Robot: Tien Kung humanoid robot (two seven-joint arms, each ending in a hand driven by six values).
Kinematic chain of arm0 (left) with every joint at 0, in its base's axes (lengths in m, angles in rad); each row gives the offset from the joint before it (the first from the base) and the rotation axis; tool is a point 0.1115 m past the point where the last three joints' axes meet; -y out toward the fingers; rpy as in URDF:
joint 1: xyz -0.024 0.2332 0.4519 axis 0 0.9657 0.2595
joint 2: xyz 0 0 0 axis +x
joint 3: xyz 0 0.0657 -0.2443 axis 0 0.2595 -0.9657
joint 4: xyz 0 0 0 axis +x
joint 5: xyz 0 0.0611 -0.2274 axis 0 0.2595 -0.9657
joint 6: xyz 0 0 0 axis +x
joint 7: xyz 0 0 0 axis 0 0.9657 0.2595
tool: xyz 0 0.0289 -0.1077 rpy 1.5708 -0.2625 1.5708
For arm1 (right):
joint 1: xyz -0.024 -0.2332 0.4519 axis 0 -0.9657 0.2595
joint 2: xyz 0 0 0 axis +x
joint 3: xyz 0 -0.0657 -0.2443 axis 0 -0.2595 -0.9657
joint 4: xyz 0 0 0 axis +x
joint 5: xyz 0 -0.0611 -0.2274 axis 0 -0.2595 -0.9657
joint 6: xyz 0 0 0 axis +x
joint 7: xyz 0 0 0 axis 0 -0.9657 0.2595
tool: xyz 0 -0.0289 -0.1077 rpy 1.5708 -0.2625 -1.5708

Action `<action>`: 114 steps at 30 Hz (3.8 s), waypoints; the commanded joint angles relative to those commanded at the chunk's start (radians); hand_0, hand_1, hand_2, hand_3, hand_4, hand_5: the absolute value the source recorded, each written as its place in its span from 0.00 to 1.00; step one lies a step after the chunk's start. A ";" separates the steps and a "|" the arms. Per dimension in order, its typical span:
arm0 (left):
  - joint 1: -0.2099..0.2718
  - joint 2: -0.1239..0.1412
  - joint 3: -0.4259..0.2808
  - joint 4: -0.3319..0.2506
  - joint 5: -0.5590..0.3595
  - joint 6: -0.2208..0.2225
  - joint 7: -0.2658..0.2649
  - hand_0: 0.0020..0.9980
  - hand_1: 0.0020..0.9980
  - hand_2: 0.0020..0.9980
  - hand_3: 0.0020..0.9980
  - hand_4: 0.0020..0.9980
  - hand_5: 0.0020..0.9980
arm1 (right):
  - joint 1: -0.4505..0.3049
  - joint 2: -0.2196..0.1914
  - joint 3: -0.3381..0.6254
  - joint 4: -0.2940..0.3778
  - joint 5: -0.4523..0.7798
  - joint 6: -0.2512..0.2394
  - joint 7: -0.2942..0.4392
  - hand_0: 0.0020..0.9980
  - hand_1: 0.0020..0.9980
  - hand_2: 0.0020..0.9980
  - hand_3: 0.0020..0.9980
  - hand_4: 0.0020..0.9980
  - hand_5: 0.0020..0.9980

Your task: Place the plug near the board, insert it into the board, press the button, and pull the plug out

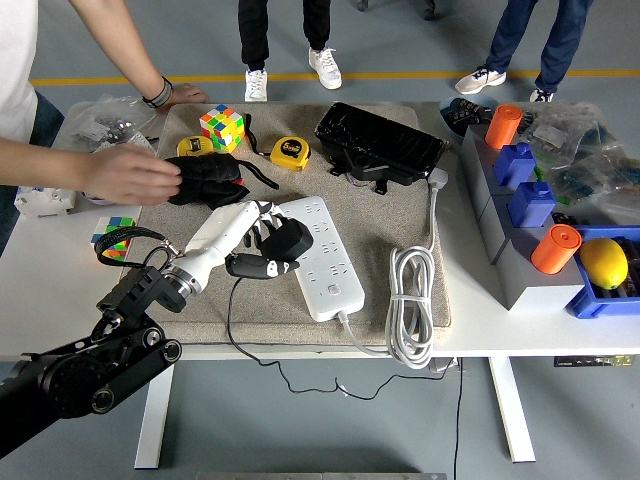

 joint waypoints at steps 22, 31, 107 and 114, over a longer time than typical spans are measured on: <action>-0.082 -0.024 0.067 0.097 0.065 -0.009 0.010 0.23 0.30 0.35 0.53 0.81 0.03 | 0.003 -0.001 0.003 0.003 -0.004 0.002 0.001 0.61 0.59 0.55 0.55 0.82 0.29; -0.081 -0.014 0.069 0.106 0.071 -0.019 -0.003 0.23 0.30 0.35 0.53 0.81 0.04 | 0.002 -0.002 0.011 0.006 -0.009 0.002 0.003 0.61 0.59 0.55 0.55 0.82 0.29; -0.090 -0.013 0.085 0.172 0.186 0.001 -0.031 0.25 0.41 0.50 0.56 0.84 0.03 | 0.007 -0.002 0.039 0.025 -0.037 0.001 0.008 0.60 0.59 0.55 0.55 0.81 0.28; -0.092 -0.015 0.089 0.168 0.195 -0.002 -0.030 0.27 0.48 0.53 0.56 0.84 0.02 | 0.007 -0.003 0.040 0.026 -0.038 0.001 0.009 0.60 0.59 0.55 0.55 0.81 0.28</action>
